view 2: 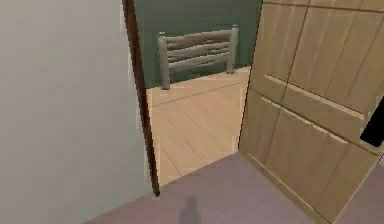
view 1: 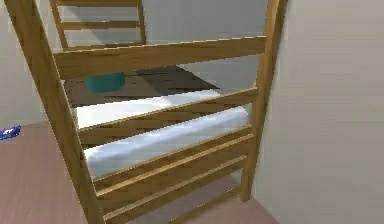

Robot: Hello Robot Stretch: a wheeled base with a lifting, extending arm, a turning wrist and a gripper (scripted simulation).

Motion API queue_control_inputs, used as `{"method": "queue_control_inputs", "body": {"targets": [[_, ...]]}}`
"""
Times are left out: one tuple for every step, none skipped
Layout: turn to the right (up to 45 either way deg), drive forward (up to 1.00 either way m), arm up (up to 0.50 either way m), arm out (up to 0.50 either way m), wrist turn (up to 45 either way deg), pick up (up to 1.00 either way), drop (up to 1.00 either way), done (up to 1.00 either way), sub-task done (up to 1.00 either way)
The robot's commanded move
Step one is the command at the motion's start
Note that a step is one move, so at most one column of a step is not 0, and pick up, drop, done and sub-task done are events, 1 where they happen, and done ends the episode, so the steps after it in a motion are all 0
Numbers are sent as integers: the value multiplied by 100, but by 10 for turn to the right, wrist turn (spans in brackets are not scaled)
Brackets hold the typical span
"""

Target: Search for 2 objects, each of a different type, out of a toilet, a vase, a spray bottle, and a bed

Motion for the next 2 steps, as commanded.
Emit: {"method": "queue_control_inputs", "body": {"targets": [[-150,0,0,0,0,0,0,0,0],[0,0,0,0,0,0,0,0,100]]}}
